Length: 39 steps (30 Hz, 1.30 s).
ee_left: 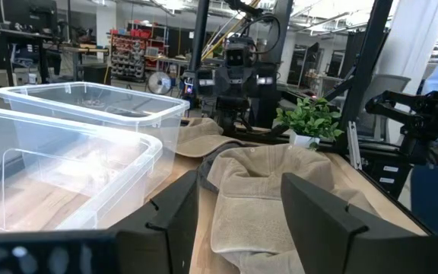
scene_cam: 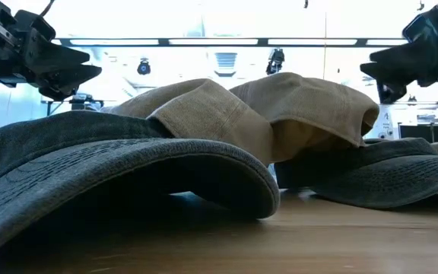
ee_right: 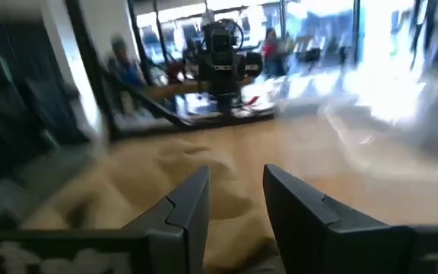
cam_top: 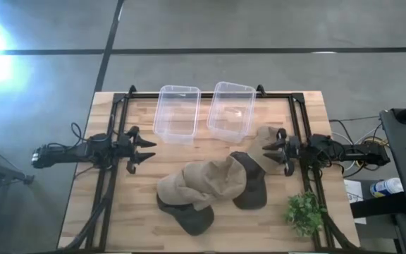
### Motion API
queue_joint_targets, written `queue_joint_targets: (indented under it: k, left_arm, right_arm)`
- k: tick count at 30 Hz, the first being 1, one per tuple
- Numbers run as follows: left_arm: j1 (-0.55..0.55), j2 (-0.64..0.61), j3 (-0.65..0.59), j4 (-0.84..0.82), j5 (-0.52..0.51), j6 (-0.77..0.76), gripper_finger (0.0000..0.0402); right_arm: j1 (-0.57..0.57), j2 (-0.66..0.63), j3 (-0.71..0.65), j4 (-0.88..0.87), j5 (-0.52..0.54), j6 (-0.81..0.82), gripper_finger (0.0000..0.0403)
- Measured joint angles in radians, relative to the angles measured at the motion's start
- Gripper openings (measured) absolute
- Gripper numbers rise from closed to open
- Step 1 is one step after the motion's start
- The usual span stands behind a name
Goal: Pick & Place hat
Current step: Put the right black cap into the right transparent bin
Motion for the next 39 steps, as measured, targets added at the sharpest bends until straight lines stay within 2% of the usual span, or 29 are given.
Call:
queue_joint_targets:
  k: [4,7,10,14,16,19,24,27,29,33,39]
  left_arm:
    - [0.0,0.0,0.0,0.0,0.0,0.0,0.0181]
    - [0.0,0.0,0.0,0.0,0.0,0.0,0.0181]
    - [0.0,0.0,0.0,0.0,0.0,0.0,0.0181]
    - [0.0,0.0,0.0,0.0,0.0,0.0,0.0181]
    - [0.0,0.0,0.0,0.0,0.0,0.0,0.0181]
    - [0.0,0.0,0.0,0.0,0.0,0.0,0.0181]
    - [0.0,0.0,0.0,0.0,0.0,0.0,0.0181]
    - [0.0,0.0,0.0,0.0,0.0,0.0,0.0181]
    - [0.0,0.0,0.0,0.0,0.0,0.0,0.0181]
    - [0.0,0.0,0.0,0.0,0.0,0.0,0.0181]
    - [0.0,0.0,0.0,0.0,0.0,0.0,0.0181]
  right_arm:
    - [0.0,0.002,0.0,-0.003,-0.022,0.633,0.0122]
    - [-0.002,0.004,0.0,-0.009,0.016,0.829,0.0121]
    - [0.01,0.005,0.0,-0.001,-0.035,0.842,0.0122]
    - [0.036,0.007,0.0,0.069,-0.229,0.614,0.0127]
    - [0.051,0.016,0.0,0.123,-0.24,0.6,0.0127]
    - [0.064,0.066,0.001,0.141,-0.122,0.726,0.0127]
    - [0.065,0.251,0.0,0.156,0.097,0.886,0.0129]
    - [0.065,0.355,-0.001,0.231,0.265,0.967,0.0129]
    - [0.065,0.403,0.0,0.296,0.337,1.042,0.0126]
    - [0.065,0.457,0.0,0.363,0.361,1.217,0.0121]
    - [0.065,0.485,-0.001,0.339,0.338,1.265,0.0123]
